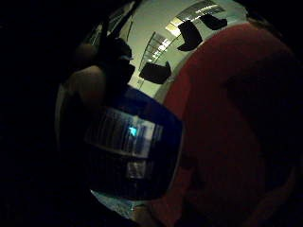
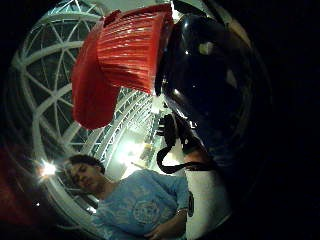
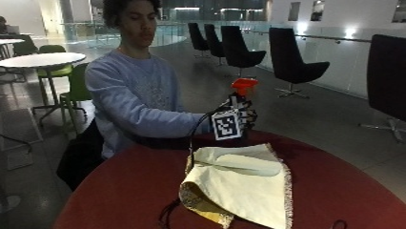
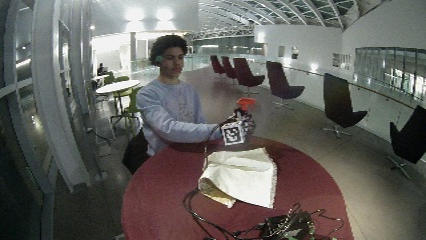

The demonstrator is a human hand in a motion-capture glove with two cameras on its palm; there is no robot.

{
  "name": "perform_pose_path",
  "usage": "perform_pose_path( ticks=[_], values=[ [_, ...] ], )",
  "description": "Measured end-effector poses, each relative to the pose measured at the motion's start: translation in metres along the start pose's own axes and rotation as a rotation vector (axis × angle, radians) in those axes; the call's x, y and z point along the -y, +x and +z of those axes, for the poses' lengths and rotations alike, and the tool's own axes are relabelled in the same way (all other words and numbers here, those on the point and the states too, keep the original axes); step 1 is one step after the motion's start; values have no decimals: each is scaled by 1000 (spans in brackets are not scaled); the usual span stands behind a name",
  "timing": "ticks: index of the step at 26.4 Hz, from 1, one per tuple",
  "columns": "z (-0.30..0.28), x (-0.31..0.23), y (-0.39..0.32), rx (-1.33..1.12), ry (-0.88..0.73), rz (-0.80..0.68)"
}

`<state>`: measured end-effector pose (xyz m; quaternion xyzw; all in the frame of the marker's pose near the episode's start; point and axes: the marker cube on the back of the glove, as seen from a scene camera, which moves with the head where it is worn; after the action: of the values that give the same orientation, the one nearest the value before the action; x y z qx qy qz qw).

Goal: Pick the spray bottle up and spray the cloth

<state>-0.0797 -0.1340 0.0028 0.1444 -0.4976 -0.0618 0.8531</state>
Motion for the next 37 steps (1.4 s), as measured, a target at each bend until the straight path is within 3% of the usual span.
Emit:
perform_pose_path(
  ticks=[10,18,24,37],
  values=[
    [1,-4,20,-95,48,10],
    [-43,-53,-7,-250,-9,33],
    [-121,-128,-20,-572,20,62],
    [-246,-284,-12,-903,167,222]
  ],
)
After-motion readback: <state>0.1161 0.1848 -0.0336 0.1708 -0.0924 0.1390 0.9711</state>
